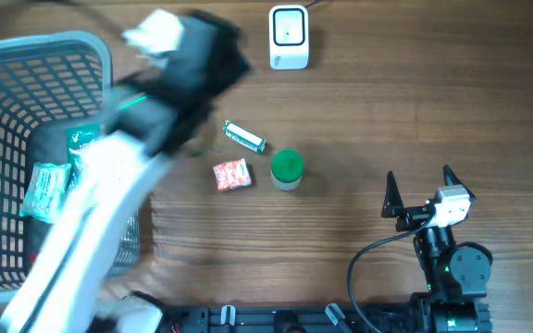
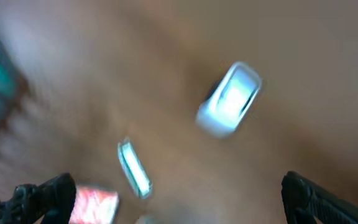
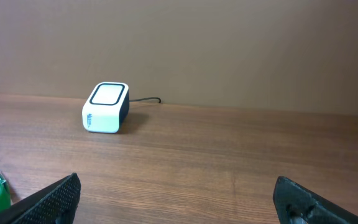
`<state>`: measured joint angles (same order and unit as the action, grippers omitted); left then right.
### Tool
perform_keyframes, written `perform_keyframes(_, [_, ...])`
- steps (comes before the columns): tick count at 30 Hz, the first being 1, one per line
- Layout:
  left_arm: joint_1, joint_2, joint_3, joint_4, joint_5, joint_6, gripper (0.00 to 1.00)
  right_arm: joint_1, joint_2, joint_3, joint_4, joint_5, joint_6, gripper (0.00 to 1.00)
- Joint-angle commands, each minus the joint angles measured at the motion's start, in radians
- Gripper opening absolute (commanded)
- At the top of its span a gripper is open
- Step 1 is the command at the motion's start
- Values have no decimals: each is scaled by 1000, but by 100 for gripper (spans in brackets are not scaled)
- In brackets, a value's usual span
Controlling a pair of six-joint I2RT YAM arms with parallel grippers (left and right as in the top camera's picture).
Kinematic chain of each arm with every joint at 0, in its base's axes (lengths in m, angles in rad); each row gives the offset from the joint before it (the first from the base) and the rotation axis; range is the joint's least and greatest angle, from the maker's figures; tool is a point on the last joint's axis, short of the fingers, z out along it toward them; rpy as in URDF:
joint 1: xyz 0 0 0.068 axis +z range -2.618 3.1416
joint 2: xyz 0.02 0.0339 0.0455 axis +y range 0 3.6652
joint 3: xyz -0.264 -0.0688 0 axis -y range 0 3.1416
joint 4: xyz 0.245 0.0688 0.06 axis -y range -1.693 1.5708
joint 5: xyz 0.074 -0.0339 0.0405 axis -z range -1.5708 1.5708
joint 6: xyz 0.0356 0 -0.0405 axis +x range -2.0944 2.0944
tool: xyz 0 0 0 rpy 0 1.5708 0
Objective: Scan the item barcode
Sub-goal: 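Lift the green-and-white packet out and drop it beside the jar, then reach the left gripper into the basket and grasp the Zappy wipes pack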
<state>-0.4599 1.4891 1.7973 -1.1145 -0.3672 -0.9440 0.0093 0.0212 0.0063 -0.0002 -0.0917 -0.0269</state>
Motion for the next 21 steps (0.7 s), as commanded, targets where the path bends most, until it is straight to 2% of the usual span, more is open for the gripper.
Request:
perform_keyframes(1, [168, -177, 43, -118, -213, 6, 100, 0, -3, -1, 3, 10, 7, 100])
perform_keyframes(6, [531, -225, 28, -276, -195, -121, 100, 0, -3, -1, 3, 10, 7, 99])
perform_keyframes(8, [679, -200, -24, -279, -133, -120, 100, 0, -3, -1, 3, 10, 7, 100])
perform_keyframes(11, [809, -138, -149, -235, -41, -127, 100, 0, -3, -1, 3, 10, 8, 100])
perform_keyframes(15, [877, -51, -382, -116, -26, -165, 100, 0, -3, -1, 3, 10, 7, 100])
perform_keyframes(21, [892, 42, -659, 110, -30, -165, 100, 0, -3, -1, 3, 10, 7, 99])
